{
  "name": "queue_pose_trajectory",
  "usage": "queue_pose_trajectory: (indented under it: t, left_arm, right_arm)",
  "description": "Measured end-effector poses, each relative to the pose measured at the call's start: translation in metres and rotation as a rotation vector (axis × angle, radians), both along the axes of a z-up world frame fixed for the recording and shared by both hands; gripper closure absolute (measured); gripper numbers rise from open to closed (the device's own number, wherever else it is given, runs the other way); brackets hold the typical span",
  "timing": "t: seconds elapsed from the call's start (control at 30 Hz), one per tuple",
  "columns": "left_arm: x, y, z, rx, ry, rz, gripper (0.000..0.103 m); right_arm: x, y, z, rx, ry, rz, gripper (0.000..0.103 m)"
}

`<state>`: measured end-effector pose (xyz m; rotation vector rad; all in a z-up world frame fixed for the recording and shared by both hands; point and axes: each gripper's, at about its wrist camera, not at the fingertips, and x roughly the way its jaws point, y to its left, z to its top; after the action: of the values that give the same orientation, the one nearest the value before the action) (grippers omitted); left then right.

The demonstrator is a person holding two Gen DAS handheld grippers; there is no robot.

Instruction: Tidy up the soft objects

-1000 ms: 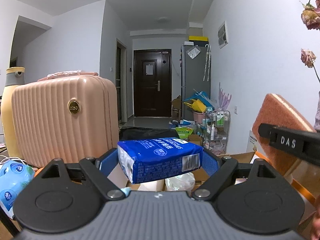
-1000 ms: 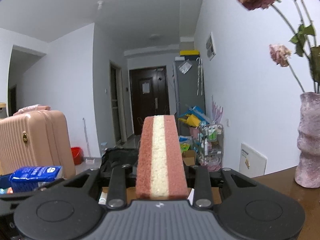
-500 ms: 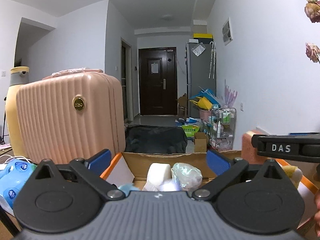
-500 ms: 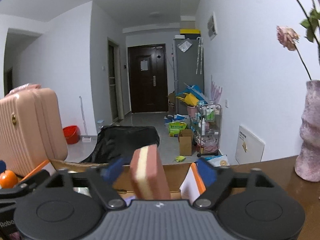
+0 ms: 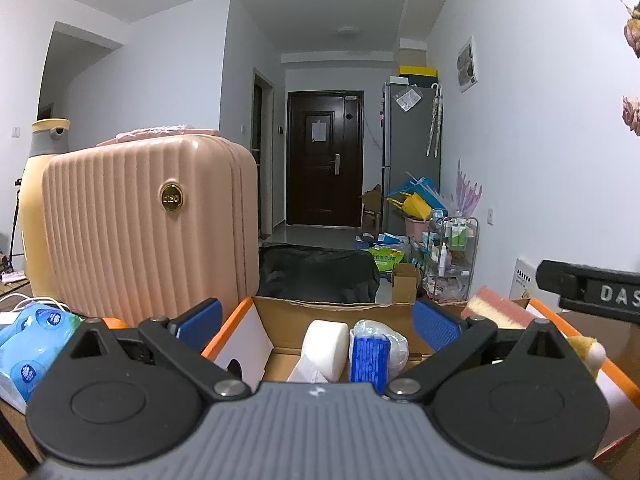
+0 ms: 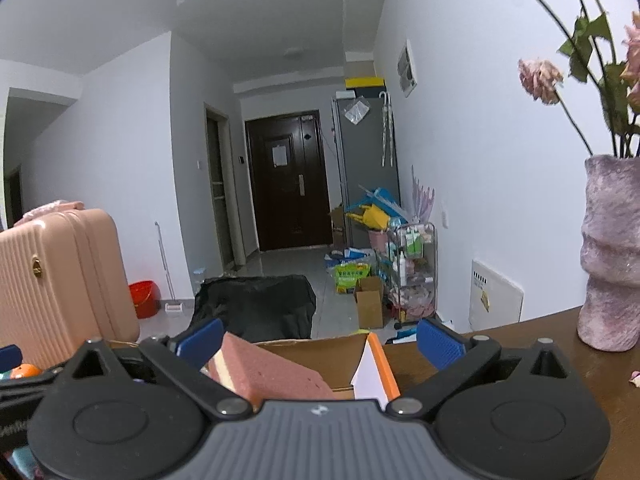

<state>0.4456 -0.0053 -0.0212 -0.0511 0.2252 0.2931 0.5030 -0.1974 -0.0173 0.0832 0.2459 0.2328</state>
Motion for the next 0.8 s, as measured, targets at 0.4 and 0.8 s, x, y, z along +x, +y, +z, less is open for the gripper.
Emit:
queue_pose_trajectory:
  t: [0.4, 0.8]
  left_arm:
    - [-0.051, 0.005, 0.004, -0.015, 0.006, -0.013, 0.000]
    - [-0.128, 0.006, 0.007, 0.001, 0.030, -0.071, 0.000]
  right_arm:
    - [-0.067, -0.006, 0.008, -0.047, -0.072, 0.020, 0.000]
    - [-0.152, -0.022, 0.006, -0.061, -0.050, 0.017, 0.000]
